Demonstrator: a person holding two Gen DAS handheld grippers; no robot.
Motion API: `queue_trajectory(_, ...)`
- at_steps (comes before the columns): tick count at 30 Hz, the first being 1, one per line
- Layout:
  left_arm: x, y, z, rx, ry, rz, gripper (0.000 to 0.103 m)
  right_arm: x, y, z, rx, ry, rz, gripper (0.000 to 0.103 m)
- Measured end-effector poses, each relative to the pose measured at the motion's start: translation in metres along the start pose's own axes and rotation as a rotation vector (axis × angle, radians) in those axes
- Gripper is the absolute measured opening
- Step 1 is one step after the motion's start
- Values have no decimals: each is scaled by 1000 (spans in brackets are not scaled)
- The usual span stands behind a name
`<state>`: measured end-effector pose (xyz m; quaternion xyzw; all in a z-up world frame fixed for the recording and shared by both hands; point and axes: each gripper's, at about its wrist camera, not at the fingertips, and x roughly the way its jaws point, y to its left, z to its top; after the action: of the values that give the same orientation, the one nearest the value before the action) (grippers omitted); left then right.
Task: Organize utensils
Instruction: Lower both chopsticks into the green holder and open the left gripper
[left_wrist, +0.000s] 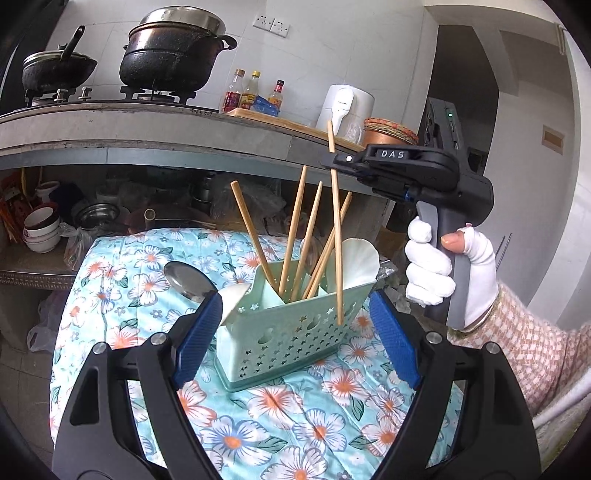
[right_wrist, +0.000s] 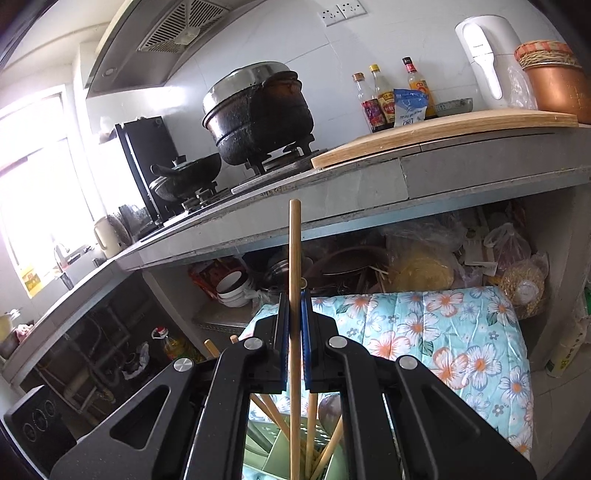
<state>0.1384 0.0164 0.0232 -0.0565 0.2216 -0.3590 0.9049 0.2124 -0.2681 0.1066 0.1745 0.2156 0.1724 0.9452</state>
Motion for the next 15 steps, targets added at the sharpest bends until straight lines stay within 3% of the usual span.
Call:
queue_trajectory(7, 2, 1, 0, -20, 6, 10, 78, -9, 16, 26, -63, -90, 30, 6)
queue_trajectory(15, 0, 1, -1, -23, 5, 35, 78, 12, 10, 7, -69, -64, -4, 6)
